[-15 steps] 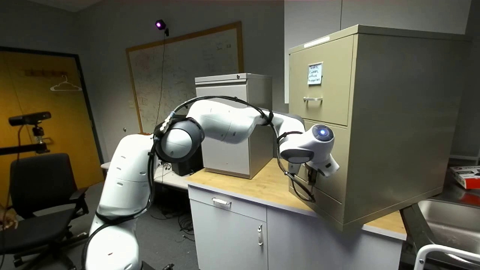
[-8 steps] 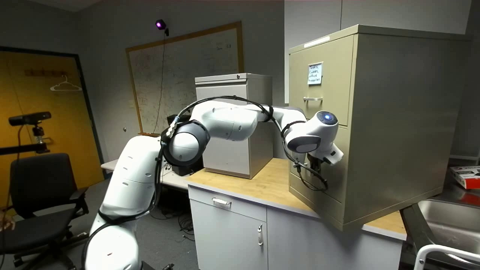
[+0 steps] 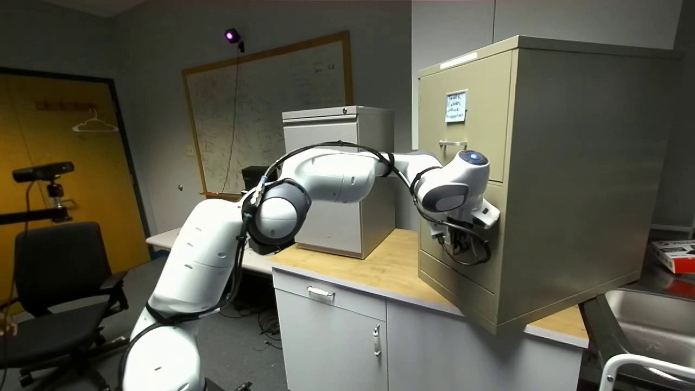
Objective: Open the bottom drawer of the file cabinet to the right fully
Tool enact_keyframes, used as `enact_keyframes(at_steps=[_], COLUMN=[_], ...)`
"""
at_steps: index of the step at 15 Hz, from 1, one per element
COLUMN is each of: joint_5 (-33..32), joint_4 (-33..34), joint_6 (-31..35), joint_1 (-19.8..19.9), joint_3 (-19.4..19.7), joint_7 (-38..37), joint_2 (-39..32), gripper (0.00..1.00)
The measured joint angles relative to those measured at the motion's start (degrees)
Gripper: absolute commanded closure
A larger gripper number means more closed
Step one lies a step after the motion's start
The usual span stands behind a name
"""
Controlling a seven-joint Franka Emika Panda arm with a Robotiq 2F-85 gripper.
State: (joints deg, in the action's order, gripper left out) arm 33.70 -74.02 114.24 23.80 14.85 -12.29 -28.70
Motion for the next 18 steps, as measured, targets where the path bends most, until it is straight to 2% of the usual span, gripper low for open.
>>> enact_keyframes(at_steps=[4, 11, 18], joint_5=[-0.83, -0.61, 3.34], joint_4=[-1.22, -9.67, -16.98], joint_6=[1.41, 11.22, 17.97], joint_1=[-0.44, -1.88, -0.24], joint_3=[-0.01, -0.41, -3.15], joint_7=[1.56, 11.14, 19.66], joint_2=[0.74, 5.15, 9.03], gripper=[0.93, 0.93, 0.93])
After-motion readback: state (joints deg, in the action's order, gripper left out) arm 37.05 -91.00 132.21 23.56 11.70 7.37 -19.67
